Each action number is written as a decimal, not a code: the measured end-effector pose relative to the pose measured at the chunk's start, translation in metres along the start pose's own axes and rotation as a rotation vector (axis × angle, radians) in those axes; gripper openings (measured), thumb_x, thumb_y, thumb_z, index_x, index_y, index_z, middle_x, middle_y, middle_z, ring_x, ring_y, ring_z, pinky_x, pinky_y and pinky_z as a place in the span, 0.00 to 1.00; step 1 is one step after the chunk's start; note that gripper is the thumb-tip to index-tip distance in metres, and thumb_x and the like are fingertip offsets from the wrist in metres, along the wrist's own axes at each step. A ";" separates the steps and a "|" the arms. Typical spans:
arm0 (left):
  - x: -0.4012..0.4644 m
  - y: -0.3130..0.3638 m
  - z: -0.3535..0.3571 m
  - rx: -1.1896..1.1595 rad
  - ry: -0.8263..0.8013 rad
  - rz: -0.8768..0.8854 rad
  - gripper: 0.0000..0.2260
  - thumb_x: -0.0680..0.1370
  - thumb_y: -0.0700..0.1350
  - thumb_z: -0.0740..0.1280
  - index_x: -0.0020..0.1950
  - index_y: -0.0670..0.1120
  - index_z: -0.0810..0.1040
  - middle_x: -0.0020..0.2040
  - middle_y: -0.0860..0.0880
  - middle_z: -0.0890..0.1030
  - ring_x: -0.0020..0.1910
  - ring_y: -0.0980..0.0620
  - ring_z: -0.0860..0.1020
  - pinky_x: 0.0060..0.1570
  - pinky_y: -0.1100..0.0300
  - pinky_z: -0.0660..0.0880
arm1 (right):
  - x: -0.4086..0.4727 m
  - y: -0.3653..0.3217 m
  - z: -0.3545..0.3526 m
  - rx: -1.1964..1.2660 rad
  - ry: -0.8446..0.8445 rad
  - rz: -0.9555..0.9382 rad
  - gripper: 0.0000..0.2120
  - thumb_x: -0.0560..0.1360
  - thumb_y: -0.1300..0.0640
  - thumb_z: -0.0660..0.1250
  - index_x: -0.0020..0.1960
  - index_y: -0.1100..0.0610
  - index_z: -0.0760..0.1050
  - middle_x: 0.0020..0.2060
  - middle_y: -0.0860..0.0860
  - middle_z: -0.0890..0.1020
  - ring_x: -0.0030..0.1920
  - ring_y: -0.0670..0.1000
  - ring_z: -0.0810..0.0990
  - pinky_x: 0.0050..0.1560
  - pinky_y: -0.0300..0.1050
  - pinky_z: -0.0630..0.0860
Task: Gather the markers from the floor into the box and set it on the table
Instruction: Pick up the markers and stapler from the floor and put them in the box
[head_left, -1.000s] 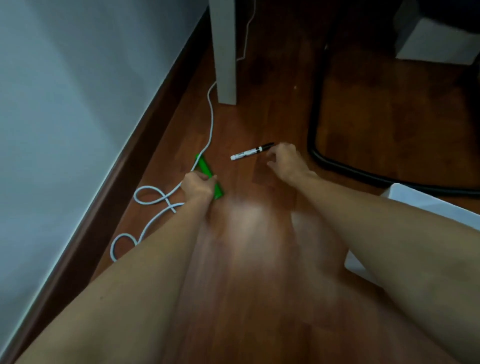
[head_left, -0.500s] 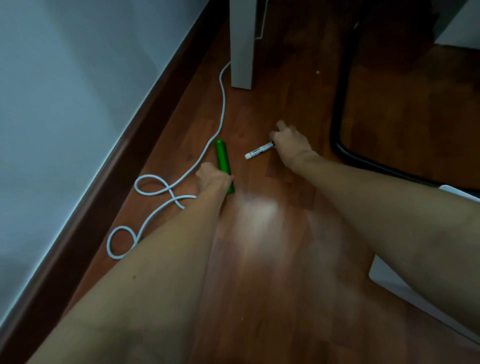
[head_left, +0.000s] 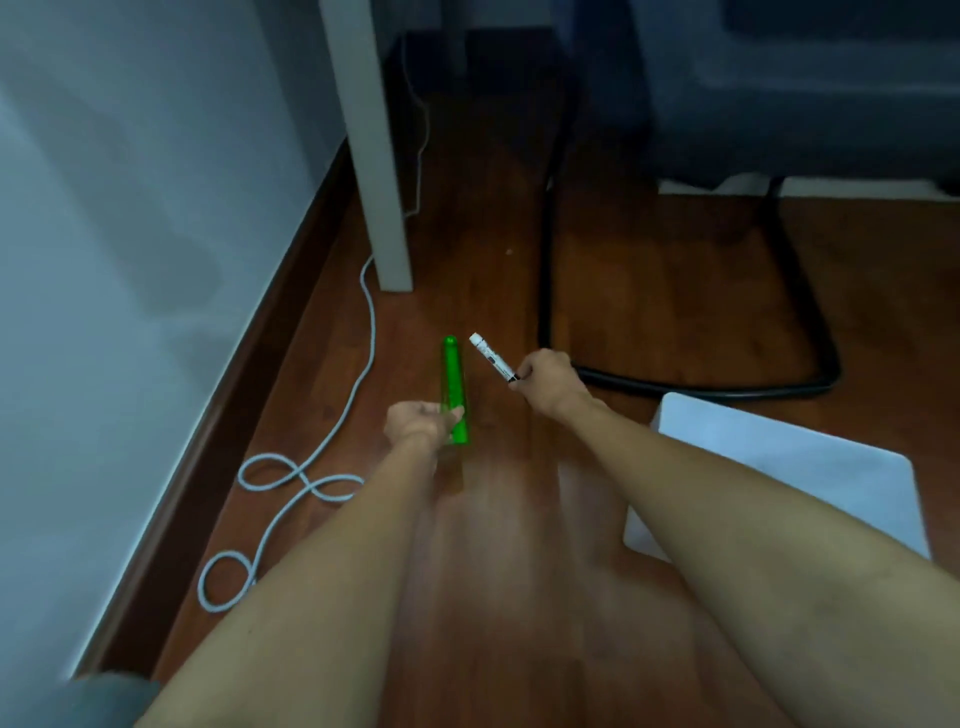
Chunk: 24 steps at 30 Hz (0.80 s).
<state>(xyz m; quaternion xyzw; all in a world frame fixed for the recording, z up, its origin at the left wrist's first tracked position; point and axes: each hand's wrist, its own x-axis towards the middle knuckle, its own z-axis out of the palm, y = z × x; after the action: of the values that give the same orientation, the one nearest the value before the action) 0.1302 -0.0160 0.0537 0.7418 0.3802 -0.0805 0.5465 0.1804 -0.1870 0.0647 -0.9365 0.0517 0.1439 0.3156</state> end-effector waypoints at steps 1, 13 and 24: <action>-0.009 0.012 0.002 -0.025 -0.027 0.019 0.09 0.68 0.38 0.80 0.39 0.42 0.80 0.46 0.40 0.84 0.22 0.59 0.76 0.16 0.73 0.69 | -0.005 0.002 -0.016 0.064 0.037 0.019 0.10 0.76 0.57 0.72 0.54 0.62 0.83 0.51 0.59 0.83 0.49 0.57 0.84 0.53 0.47 0.81; -0.153 0.091 0.098 0.078 -0.577 0.291 0.07 0.70 0.34 0.77 0.41 0.39 0.79 0.39 0.42 0.81 0.32 0.53 0.82 0.32 0.63 0.81 | -0.120 0.095 -0.161 0.187 0.318 0.324 0.08 0.75 0.55 0.73 0.49 0.60 0.83 0.45 0.60 0.85 0.41 0.57 0.84 0.42 0.41 0.77; -0.214 0.021 0.180 0.353 -0.751 0.379 0.08 0.70 0.35 0.78 0.41 0.40 0.78 0.44 0.40 0.80 0.44 0.47 0.78 0.45 0.51 0.84 | -0.199 0.173 -0.152 0.154 0.228 0.516 0.12 0.75 0.59 0.70 0.47 0.69 0.85 0.45 0.64 0.87 0.50 0.60 0.85 0.53 0.50 0.81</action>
<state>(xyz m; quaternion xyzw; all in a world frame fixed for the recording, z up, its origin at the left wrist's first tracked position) 0.0478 -0.2775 0.1133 0.7994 -0.0063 -0.3061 0.5169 -0.0061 -0.4156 0.1404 -0.8758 0.3341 0.1088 0.3308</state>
